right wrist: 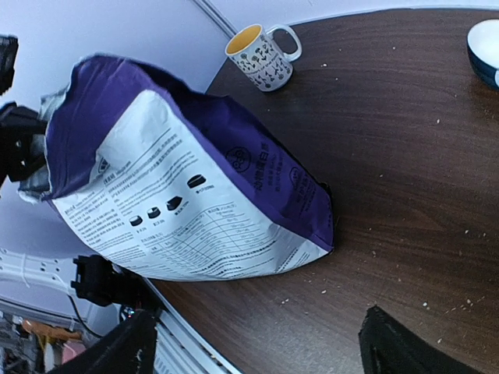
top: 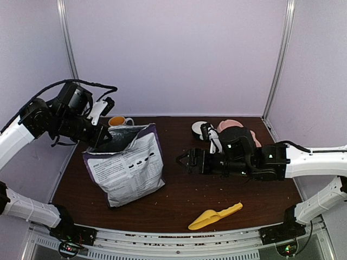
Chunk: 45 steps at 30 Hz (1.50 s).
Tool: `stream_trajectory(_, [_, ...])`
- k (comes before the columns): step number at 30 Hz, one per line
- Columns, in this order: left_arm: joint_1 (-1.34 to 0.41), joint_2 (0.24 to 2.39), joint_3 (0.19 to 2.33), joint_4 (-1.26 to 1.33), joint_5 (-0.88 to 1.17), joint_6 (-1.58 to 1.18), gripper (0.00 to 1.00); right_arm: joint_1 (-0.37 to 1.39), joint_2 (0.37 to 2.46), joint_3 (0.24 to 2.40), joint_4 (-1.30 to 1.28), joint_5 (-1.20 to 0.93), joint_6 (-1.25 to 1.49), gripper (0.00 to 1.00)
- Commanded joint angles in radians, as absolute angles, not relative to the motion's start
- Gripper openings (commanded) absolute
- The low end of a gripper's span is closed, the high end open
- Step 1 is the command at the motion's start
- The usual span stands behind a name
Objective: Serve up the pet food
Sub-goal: Adjust the pet food bag at the center of the board.
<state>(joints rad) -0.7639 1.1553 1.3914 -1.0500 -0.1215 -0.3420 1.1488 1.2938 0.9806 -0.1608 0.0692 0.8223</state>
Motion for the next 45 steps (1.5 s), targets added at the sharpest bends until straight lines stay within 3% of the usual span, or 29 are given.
stream_trajectory(1, [-0.716,1.085,1.457,-0.948,-0.128,-0.348,0.0,1.144,1.255,0.959,-0.158,0.115,0.861,0.95])
stream_trajectory(7, [-0.702,1.055,1.493,-0.965,-0.165,-0.386,0.0,1.128,1.217,0.906,-0.12,0.093,0.916,0.97])
stream_trajectory(13, [-0.683,1.067,1.55,-1.001,-0.192,-0.361,0.0,1.095,1.171,0.834,-0.043,-0.019,0.902,0.8])
stream_trajectory(18, [-0.594,1.139,1.692,-1.056,-0.188,-0.296,0.0,1.047,1.12,0.828,-0.113,-0.066,0.881,0.81])
stream_trajectory(21, [-0.507,1.175,1.807,-1.052,-0.146,-0.266,0.0,1.024,1.092,0.838,-0.185,-0.061,0.843,0.75])
stream_trajectory(23, [-0.481,1.208,1.883,-1.061,-0.175,-0.23,0.0,1.011,1.08,0.842,-0.225,-0.056,0.828,0.64])
stream_trajectory(26, [-0.459,1.257,1.965,-1.089,-0.204,-0.202,0.0,0.99,1.059,0.83,-0.238,-0.067,0.82,0.21])
stream_trajectory(29, [-0.457,1.264,1.945,-1.082,-0.185,-0.216,0.0,0.964,1.035,0.812,-0.207,-0.116,0.834,0.0])
stream_trajectory(36, [-0.511,1.124,1.61,-0.9,-0.151,-0.296,0.0,0.897,0.971,0.79,-0.146,-0.325,0.943,0.0])
stream_trajectory(45, [-0.804,1.006,1.255,-0.568,-0.316,-0.45,0.0,0.815,0.856,0.728,-0.016,-0.59,1.382,0.0])
